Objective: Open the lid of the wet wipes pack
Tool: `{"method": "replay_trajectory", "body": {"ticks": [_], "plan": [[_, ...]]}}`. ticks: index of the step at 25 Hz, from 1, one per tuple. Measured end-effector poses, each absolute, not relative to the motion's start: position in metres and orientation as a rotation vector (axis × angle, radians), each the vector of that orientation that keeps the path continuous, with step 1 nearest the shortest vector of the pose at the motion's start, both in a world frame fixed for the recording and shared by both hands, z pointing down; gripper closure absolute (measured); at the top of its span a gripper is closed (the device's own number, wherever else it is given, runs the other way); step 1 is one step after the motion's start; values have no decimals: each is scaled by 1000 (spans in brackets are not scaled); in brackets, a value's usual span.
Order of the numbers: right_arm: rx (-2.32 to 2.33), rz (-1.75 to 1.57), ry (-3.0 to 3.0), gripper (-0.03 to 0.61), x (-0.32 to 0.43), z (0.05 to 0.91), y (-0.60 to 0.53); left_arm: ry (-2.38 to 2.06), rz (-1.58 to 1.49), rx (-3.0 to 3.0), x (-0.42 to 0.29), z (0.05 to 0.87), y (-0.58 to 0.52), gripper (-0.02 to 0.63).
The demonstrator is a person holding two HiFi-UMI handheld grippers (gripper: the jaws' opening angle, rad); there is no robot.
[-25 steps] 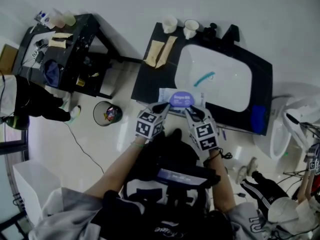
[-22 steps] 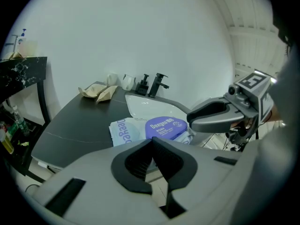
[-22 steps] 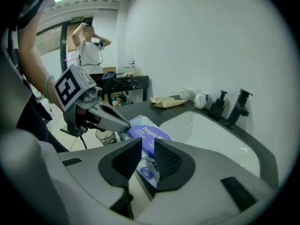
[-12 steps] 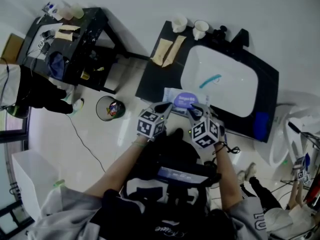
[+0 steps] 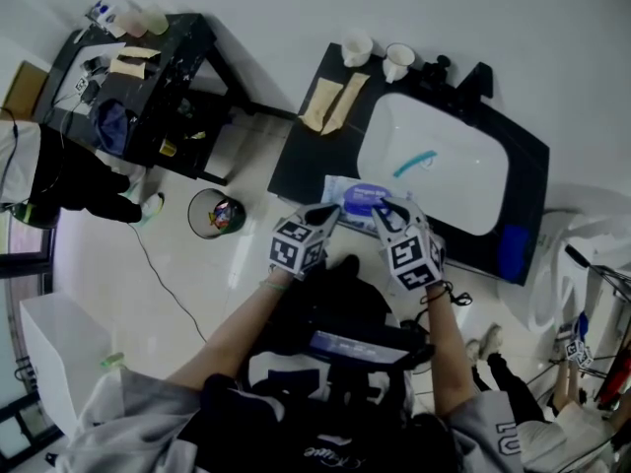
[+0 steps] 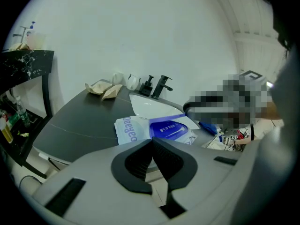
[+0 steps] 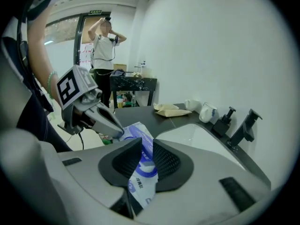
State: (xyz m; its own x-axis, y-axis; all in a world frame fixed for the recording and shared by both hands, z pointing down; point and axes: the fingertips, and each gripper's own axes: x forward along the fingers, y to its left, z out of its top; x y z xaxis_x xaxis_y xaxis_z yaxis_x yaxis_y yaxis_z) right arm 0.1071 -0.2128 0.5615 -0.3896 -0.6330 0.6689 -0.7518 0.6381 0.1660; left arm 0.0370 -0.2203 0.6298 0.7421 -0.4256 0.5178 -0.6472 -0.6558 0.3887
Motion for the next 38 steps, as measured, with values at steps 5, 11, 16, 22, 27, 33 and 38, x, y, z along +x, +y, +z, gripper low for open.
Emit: {"method": "replay_trajectory", "body": {"ticks": [5, 11, 16, 22, 27, 33, 38], "plan": [[1191, 279, -2186, 495, 117, 544, -244, -798, 526, 2378, 38, 629, -220, 606], [1306, 410, -2217, 497, 131, 543, -288, -784, 519, 2377, 39, 630, -222, 606], [1363, 542, -2212, 497, 142, 557, -315, -766, 506, 2381, 39, 628, -222, 606], [1378, 660, -2163, 497, 152, 576, -333, -770, 495, 2366, 37, 630, -222, 605], [1403, 719, -2184, 497, 154, 573, -330, -748, 490, 2362, 39, 625, -220, 606], [1475, 750, -2270, 497, 155, 545, -313, -762, 501, 2352, 37, 630, -222, 606], [1595, 888, -2341, 497, 158, 527, -277, -766, 499, 2360, 37, 629, -223, 606]]}}
